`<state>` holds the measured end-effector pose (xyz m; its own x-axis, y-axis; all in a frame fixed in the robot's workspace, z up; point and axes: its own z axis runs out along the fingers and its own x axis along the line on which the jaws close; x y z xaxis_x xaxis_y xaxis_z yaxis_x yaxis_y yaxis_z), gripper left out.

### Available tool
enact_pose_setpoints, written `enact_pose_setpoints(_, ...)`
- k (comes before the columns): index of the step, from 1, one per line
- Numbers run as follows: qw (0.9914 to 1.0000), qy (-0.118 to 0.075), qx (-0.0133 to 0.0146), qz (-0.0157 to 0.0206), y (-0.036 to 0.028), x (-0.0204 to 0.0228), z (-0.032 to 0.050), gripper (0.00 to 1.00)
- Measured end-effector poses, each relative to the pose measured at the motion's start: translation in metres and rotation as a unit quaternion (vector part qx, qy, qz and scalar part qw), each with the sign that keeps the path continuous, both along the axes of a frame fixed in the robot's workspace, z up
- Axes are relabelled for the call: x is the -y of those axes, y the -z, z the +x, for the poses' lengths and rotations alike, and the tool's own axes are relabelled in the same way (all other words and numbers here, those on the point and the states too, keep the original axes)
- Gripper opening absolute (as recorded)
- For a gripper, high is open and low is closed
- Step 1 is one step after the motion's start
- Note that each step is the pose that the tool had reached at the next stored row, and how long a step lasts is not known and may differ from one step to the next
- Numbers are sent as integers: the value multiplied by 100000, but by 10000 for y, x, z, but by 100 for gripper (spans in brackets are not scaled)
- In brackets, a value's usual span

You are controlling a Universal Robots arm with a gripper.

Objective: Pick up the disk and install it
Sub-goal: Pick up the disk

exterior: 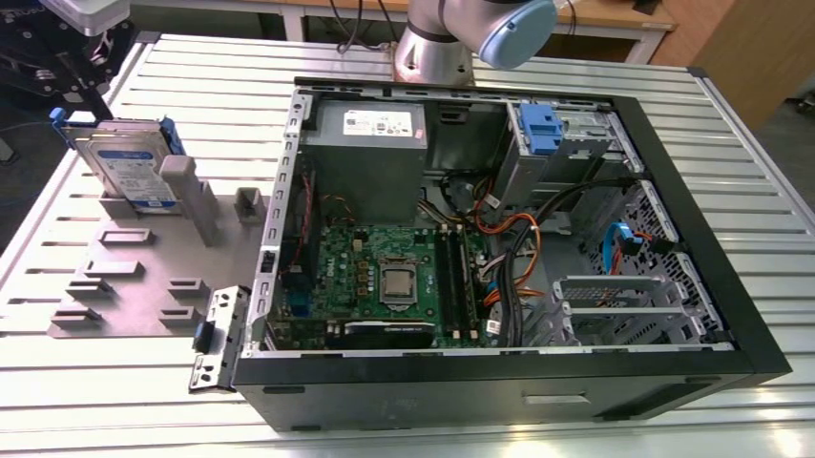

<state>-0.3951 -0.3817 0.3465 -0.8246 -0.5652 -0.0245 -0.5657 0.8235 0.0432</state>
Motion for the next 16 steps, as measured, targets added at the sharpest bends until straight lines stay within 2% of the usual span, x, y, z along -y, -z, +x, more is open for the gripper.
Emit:
enact_pose_setpoints(6,100000,-137,2,-2,0,0,0,11)
enact_pose_setpoints(11,99991,-1314,0,-2,0,0,0,11)
enact_pose_setpoints(16,99991,-1342,-1,-2,0,0,0,11)
